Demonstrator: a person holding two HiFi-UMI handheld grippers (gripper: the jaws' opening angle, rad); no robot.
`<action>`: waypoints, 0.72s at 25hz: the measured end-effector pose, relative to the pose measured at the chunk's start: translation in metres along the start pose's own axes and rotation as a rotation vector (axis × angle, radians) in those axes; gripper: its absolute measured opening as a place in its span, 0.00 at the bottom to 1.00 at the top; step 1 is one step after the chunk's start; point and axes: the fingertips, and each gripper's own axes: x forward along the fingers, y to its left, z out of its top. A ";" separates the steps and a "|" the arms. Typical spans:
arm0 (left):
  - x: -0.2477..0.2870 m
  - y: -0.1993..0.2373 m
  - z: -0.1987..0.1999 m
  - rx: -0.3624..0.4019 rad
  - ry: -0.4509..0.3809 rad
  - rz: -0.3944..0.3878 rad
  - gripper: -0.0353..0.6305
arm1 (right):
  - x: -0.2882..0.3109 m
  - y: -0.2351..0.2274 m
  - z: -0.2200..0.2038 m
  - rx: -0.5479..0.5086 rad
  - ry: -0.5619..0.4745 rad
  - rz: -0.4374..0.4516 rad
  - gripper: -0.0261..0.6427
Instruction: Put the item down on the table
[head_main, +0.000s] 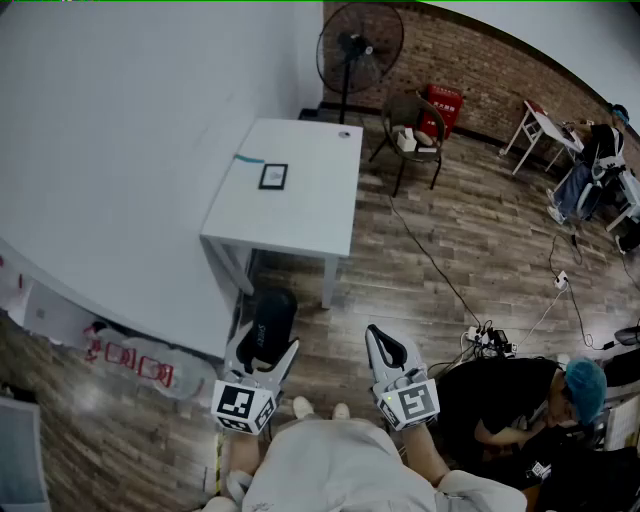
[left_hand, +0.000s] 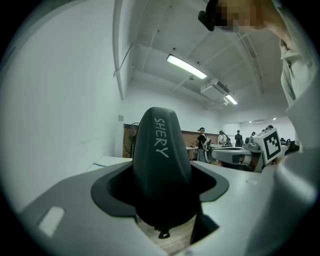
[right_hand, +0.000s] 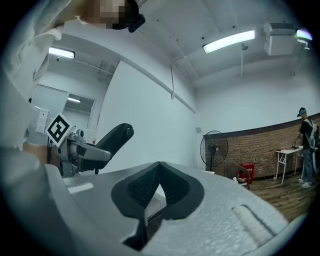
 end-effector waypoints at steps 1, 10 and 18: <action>-0.002 -0.008 -0.001 -0.002 0.001 0.003 0.57 | -0.008 -0.003 0.000 0.000 0.001 -0.001 0.04; -0.004 -0.057 -0.009 -0.023 0.007 0.012 0.56 | -0.046 -0.017 0.003 -0.007 -0.024 0.024 0.04; 0.015 -0.069 -0.012 -0.024 0.007 0.029 0.56 | -0.046 -0.029 0.004 -0.019 -0.042 0.063 0.05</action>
